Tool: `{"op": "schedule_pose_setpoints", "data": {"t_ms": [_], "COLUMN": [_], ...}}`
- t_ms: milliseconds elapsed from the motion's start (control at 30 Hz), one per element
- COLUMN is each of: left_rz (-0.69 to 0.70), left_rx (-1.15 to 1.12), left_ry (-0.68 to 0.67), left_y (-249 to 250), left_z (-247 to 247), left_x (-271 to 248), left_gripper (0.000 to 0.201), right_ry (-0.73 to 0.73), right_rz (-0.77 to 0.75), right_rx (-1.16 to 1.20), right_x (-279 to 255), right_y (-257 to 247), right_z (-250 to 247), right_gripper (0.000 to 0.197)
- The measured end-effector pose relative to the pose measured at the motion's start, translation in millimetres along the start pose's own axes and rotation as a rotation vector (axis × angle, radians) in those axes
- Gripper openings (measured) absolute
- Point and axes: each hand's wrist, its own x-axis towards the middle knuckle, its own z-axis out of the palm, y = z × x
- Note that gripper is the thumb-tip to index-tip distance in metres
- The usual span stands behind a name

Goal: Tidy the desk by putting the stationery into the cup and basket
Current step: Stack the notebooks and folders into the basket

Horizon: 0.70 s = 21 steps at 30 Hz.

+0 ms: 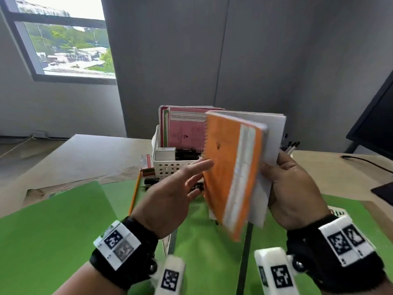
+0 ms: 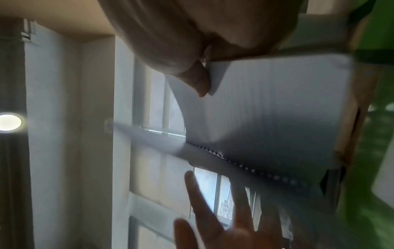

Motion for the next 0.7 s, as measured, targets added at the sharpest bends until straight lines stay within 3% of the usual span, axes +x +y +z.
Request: {"op": "schedule_pose_setpoints", "data": {"t_ms": [33, 133, 200, 267, 367, 433, 500, 600, 700], "left_rz": [0.011, 0.053, 0.078, 0.109, 0.117, 0.111, 0.122, 0.168, 0.294], "left_rx": [0.098, 0.329, 0.383, 0.405, 0.412, 0.314, 0.246, 0.248, 0.465], "left_ry": [0.043, 0.145, 0.157, 0.089, -0.032, 0.14, 0.303, 0.407, 0.498], "left_y": [-2.7, -6.3, -2.7, 3.3, 12.2, 18.6, 29.4, 62.0, 97.6], "left_z": [3.0, 10.9, 13.8, 16.7, 25.7, 28.8, 26.6, 26.5, 25.6], "left_x": [1.4, 1.8, 0.6, -1.0, -7.2, -4.1, -2.8, -0.2, 16.9], "left_gripper": [0.041, 0.061, 0.079, 0.083, 0.063, 0.034, 0.022, 0.028, 0.026], "right_ry": [-0.028, -0.096, -0.128, -0.238, -0.505, -0.601, -0.559, -0.372, -0.279], "right_rz": [0.012, 0.032, 0.052, 0.093, 0.067, 0.035, -0.02, -0.083, 0.039], "right_rx": [-0.016, 0.001, 0.039, 0.078, -0.168, -0.349, -0.448, -0.627, -0.694], "right_x": [-1.6, -2.8, -1.5, -3.5, -10.7, -9.5, 5.9, 41.2, 67.2], "right_y": [1.5, 4.8, 7.9, 10.3, 13.2, 12.9, 14.7, 20.8, 32.9], "right_z": [3.4, 10.8, 16.9, 23.0, 34.1, 42.1, 42.1, 26.6, 7.2], "right_gripper": [0.032, 0.034, 0.029, 0.039, 0.061, 0.045, 0.022, 0.019, 0.023]}}
